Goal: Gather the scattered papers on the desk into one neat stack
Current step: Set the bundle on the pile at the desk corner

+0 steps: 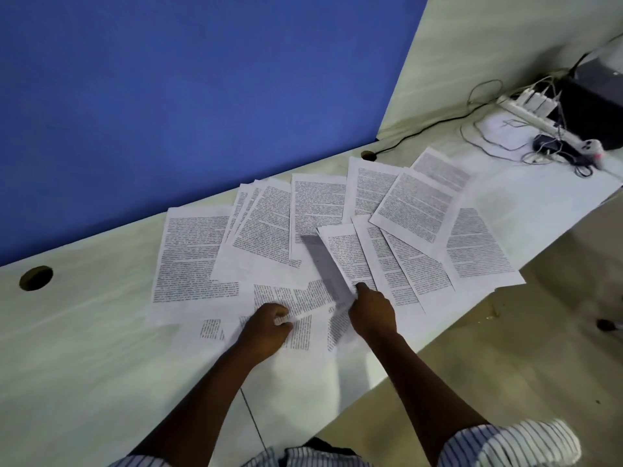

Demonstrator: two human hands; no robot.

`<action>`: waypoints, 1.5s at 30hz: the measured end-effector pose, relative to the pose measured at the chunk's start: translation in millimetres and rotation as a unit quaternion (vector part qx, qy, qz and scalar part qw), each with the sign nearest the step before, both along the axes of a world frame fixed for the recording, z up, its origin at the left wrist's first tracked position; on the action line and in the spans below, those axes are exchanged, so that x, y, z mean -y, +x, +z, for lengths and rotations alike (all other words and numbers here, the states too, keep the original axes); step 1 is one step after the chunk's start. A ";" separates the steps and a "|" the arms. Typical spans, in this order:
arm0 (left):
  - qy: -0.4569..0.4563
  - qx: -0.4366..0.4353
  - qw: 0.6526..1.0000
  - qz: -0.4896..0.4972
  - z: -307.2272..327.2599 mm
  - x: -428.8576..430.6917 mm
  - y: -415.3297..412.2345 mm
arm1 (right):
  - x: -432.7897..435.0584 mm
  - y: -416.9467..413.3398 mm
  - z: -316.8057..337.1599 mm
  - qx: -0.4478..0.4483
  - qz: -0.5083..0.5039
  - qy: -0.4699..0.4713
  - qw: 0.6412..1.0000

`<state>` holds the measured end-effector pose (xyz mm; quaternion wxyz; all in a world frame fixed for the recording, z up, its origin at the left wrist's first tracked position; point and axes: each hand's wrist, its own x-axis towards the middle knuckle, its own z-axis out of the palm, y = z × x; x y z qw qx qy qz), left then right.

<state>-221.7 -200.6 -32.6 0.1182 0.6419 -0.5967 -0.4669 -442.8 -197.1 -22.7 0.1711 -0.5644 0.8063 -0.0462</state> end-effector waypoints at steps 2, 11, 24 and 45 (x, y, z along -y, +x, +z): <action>-0.011 0.012 1.000 0.004 3.8 -5.0 4.4 | -8.2 13.0 0.3 0.011 0.016 0.003 1.000; 0.027 0.020 0.999 0.038 17.6 -29.4 43.0 | -47.3 67.0 -3.2 0.057 0.054 -0.002 0.997; 0.116 -0.182 0.944 0.247 9.0 -24.9 -1.1 | -57.3 69.8 -2.6 0.314 0.200 0.072 0.925; 0.115 -0.243 0.867 0.420 -12.7 -23.6 -16.5 | 42.6 -65.9 -35.3 -0.014 0.121 -0.035 0.992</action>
